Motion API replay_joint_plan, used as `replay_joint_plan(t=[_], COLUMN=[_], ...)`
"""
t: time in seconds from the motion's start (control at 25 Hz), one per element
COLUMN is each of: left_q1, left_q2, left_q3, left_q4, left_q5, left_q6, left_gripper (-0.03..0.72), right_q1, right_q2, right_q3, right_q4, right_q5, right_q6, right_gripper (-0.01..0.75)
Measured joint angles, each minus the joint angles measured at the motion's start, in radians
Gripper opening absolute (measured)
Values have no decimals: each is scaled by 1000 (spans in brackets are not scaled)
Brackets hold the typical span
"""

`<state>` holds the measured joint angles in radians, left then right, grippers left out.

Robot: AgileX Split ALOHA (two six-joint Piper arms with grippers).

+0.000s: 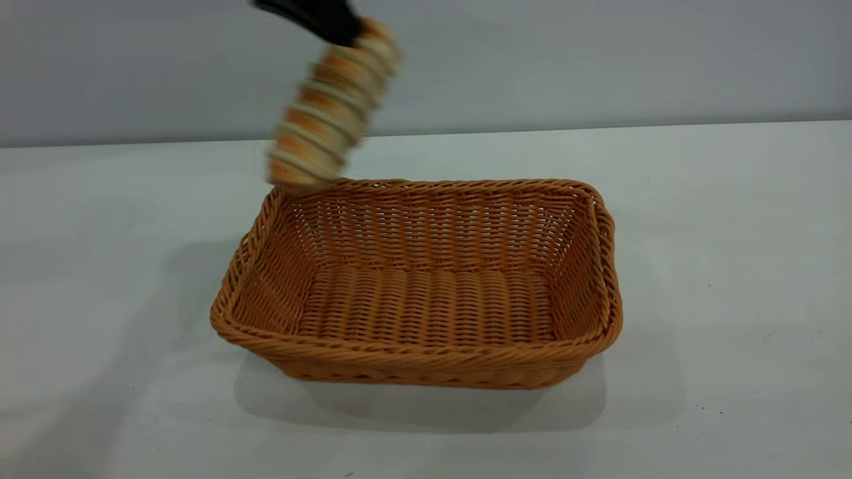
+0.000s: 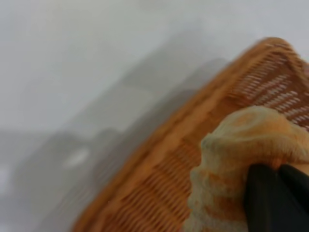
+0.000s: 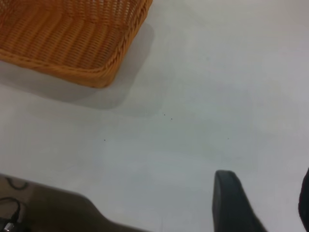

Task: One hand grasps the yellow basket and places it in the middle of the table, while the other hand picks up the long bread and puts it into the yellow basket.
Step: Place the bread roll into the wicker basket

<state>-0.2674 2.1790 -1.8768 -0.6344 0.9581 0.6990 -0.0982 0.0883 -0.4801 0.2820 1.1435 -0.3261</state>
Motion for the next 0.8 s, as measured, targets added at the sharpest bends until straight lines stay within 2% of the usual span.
replay_joint_plan(t=[0.16, 0.36, 0.44, 0.6, 0.68, 0.8], left_q1=[-110, -173, -175, -176, -176, -176], left_q2=[42, 104, 117, 118, 118, 117], left_q3=[-1, -1, -1, -3, -3, -3], left_q4=[45, 109, 118, 122, 120, 118], left_q5=[-27, -96, -115, -131, -130, -128], left_q6=[-2, -23, -23, -24, -24, -25], left_gripper=[26, 52, 123, 361, 451, 509], right_q1=[0, 0, 0, 0, 0, 0], right_q2=[0, 0, 0, 0, 0, 0], right_q3=[0, 0, 0, 0, 0, 0], right_q4=[0, 0, 0, 0, 0, 0], right_q5=[-1, -1, -2, -2, -2, -2], right_q6=[0, 0, 4, 8, 10, 14], right_gripper=[319, 319, 319, 319, 319, 319])
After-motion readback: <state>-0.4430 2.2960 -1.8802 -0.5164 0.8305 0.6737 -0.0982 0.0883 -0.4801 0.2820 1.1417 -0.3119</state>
